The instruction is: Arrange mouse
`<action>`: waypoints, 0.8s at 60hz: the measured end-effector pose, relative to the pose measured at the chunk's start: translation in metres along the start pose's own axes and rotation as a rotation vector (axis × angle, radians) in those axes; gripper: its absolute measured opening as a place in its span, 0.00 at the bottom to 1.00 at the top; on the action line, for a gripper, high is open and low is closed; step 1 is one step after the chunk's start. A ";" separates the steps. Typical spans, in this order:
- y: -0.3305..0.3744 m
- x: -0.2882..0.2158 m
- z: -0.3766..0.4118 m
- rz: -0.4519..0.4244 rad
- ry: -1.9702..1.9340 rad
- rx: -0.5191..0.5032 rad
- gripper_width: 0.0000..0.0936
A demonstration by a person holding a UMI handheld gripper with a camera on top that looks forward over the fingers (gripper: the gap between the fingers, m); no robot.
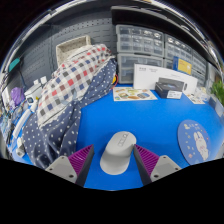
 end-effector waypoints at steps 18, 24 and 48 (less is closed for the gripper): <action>-0.033 -0.015 0.018 0.024 0.045 0.007 0.69; -0.034 -0.016 0.015 0.035 0.023 0.016 0.56; -0.035 -0.020 0.011 0.080 0.117 -0.103 0.37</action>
Point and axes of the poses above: the point between the fingertips, and its own axes, seen from behind it with the camera up: z to the left, x down, y backward, against the way the camera looks, the point moved 5 cm from there along y, backward, against the way the camera looks, and after that the axes turned 14 degrees about x, right-handed, at the moved point
